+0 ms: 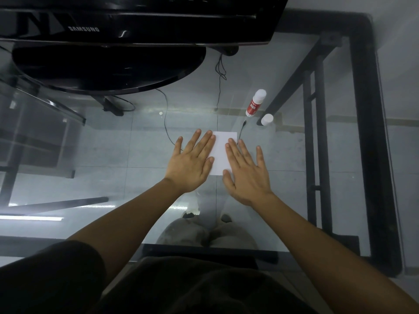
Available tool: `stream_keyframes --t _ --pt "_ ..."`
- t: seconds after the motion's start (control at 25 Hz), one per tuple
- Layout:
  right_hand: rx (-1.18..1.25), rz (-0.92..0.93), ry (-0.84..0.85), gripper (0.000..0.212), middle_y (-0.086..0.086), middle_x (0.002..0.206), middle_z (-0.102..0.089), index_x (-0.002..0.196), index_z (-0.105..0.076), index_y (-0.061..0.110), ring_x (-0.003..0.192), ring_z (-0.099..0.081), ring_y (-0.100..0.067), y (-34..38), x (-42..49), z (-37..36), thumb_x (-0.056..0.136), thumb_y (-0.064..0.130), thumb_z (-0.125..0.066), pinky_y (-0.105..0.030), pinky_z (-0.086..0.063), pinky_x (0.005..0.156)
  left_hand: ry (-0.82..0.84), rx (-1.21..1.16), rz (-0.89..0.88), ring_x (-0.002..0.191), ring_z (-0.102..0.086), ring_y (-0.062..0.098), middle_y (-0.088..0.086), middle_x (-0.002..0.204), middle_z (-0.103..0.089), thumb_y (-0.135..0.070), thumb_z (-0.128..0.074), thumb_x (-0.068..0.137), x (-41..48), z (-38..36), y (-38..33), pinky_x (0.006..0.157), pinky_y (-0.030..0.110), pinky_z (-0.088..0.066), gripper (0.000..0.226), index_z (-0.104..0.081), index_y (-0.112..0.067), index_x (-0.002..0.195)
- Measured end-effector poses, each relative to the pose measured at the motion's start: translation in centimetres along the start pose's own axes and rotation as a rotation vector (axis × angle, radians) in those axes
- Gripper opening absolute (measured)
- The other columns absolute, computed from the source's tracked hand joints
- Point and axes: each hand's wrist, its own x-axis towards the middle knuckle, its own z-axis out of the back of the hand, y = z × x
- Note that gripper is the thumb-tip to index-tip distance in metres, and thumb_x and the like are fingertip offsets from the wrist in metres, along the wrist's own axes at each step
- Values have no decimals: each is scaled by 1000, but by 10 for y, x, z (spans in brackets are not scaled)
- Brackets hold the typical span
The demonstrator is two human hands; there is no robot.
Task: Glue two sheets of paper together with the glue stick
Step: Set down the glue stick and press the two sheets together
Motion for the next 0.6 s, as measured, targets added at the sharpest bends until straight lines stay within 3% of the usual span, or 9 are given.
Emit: stream_keyframes --t 0.4,0.6 --pt "97 -5 -27 67 -4 158 5 146 8 14 139 17 -15 9 12 -2 91 46 -12 -36 20 108 -14 0 -3 140 10 14 -1 158 -8 -46 -7 95 0 -1 1 113 47 1 59 -2 -20 147" --pt "66 -67 -33 69 -4 158 4 147 6 15 144 9 -20 0 17 -1 88 47 -8 -39 17 109 -12 -7 3 140 10 13 -2 158 -8 -46 -7 95 0 -1 1 113 47 0 58 -2 -20 147"
